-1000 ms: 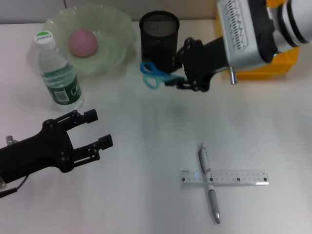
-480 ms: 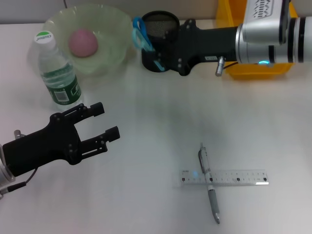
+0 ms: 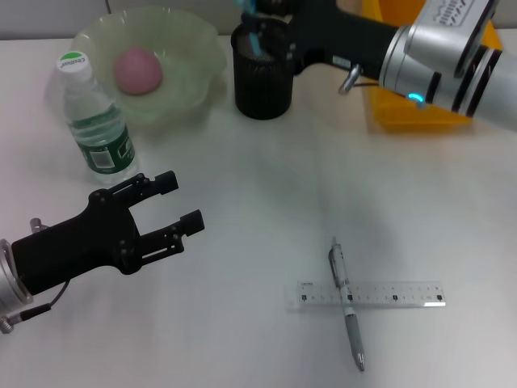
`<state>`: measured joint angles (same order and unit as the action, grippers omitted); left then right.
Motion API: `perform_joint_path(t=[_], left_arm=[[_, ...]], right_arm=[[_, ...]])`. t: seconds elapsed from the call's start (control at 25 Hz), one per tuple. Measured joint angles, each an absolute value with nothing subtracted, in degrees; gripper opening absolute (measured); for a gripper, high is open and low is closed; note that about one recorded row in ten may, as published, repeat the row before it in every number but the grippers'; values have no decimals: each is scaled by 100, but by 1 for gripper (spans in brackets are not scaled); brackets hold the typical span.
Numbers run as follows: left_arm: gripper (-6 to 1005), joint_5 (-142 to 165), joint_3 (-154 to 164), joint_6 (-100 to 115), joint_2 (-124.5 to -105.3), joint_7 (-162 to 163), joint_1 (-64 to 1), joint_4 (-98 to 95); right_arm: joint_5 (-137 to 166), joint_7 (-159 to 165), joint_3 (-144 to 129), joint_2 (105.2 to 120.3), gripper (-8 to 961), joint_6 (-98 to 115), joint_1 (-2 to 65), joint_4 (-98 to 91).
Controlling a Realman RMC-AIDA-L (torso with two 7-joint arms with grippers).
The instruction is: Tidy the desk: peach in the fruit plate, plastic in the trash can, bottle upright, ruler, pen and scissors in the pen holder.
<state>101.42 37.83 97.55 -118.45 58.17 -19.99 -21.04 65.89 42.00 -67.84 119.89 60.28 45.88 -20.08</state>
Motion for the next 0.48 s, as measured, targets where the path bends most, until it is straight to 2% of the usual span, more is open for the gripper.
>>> perform_joint_path(t=[0.48], left_arm=[[786,10141,3758,9755,-11855,5782,-2006,-2004]], right_arm=[[5902,3155,-7214,11987,214,5115,4940,-1761]])
